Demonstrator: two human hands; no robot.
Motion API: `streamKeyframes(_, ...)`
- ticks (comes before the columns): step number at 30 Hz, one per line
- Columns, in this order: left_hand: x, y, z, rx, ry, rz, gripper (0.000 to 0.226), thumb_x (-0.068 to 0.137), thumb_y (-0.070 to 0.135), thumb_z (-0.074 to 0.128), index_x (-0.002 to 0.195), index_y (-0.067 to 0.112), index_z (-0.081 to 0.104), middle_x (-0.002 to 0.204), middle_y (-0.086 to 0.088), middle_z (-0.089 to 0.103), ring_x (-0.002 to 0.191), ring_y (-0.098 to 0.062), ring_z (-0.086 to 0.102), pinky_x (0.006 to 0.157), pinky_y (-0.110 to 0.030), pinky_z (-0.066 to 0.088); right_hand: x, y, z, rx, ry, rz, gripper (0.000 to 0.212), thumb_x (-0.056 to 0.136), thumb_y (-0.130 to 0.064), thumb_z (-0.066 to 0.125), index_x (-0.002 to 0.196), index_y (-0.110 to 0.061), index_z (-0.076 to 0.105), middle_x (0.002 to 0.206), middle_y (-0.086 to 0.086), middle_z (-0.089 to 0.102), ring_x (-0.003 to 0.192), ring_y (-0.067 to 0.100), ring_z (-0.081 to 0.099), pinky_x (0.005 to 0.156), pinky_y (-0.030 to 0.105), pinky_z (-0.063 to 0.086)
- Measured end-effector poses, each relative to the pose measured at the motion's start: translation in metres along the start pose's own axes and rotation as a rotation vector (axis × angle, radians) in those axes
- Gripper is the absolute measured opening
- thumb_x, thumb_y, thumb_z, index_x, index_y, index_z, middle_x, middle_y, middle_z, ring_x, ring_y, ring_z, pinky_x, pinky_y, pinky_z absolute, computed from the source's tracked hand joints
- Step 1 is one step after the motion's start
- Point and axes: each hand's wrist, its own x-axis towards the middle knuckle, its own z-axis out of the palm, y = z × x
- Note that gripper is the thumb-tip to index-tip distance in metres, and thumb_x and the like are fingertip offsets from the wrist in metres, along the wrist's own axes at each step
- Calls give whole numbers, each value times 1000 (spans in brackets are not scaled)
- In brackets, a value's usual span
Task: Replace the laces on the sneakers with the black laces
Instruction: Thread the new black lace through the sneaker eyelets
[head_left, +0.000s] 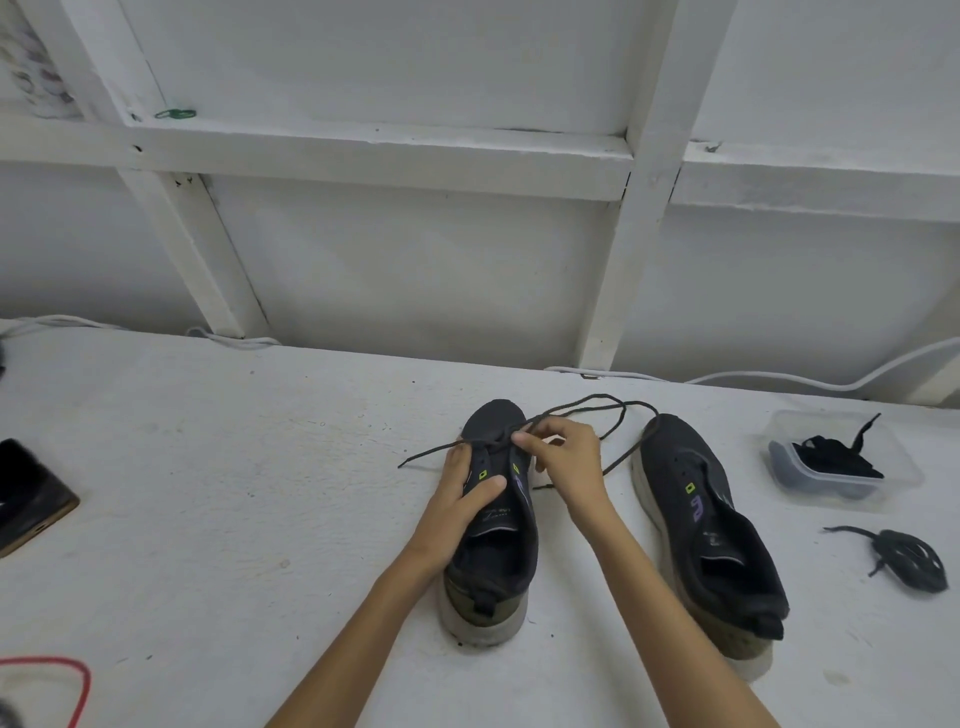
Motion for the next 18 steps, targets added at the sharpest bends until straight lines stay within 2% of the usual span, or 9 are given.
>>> streamKeyframes(2, -1, 1, 0, 12, -5, -15, 76, 79, 56, 58, 147, 41, 29, 148, 21, 35, 137, -3, 37, 116, -39, 33, 8, -4, -6, 88, 137, 29, 14, 82, -10, 75, 71, -8, 68, 69, -2, 66, 45, 6, 47, 52, 22, 42)
streamKeyframes(5, -2, -1, -1, 28, 9, -64, 87, 76, 66, 57, 151, 40, 21, 155, 21, 22, 145, -7, 23, 119, -42, 26, 16, -4, -12, 325, 340, 94, 15, 85, -14, 73, 73, -11, 65, 65, -3, 57, 47, 11, 41, 54, 25, 37)
streamKeyframes(7, -1, -2, -1, 28, 9, -50, 85, 75, 67, 59, 149, 42, 24, 153, 21, 27, 142, -8, 29, 117, -43, 29, 10, 0, -9, 319, 285, 136, 14, 85, -19, 75, 77, -12, 66, 66, -4, 58, 48, 12, 40, 51, 23, 35)
streamKeyframes(9, -1, -1, 0, 35, 21, -38, 78, 77, 63, 59, 146, 41, 30, 147, 18, 35, 137, -7, 37, 115, -43, 34, -2, 7, -3, 210, 128, 173, 14, 81, -21, 79, 81, -9, 71, 66, -4, 61, 50, 10, 45, 49, 20, 37)
streamKeyframes(11, -1, 2, 1, 37, 26, -28, 76, 76, 61, 58, 145, 39, 34, 142, 16, 39, 133, -6, 41, 113, -41, 36, -8, 13, 1, 125, 34, 151, 14, 78, -19, 81, 80, -7, 73, 70, 0, 66, 55, 9, 50, 53, 22, 42)
streamKeyframes(13, -2, 2, 0, 37, 20, -32, 80, 75, 63, 58, 147, 39, 31, 146, 15, 36, 136, -6, 38, 115, -41, 34, -5, 10, -1, 107, 83, 100, 10, 80, -16, 78, 75, -9, 72, 72, 0, 68, 56, 10, 50, 55, 22, 42)
streamKeyframes(16, -3, 4, 0, 21, 16, -56, 78, 84, 55, 60, 151, 38, 24, 151, 22, 25, 141, -3, 26, 119, -35, 25, 13, -2, -20, 216, 301, 77, 13, 87, -16, 71, 76, -13, 66, 73, -1, 61, 52, 12, 46, 55, 24, 39)
streamKeyframes(18, -3, 4, 0, 16, 17, -64, 77, 87, 51, 60, 152, 35, 22, 150, 22, 24, 141, -2, 25, 119, -33, 24, 20, -8, -33, 210, 287, 83, 13, 88, -21, 71, 79, -13, 66, 73, -2, 60, 52, 12, 45, 56, 24, 39)
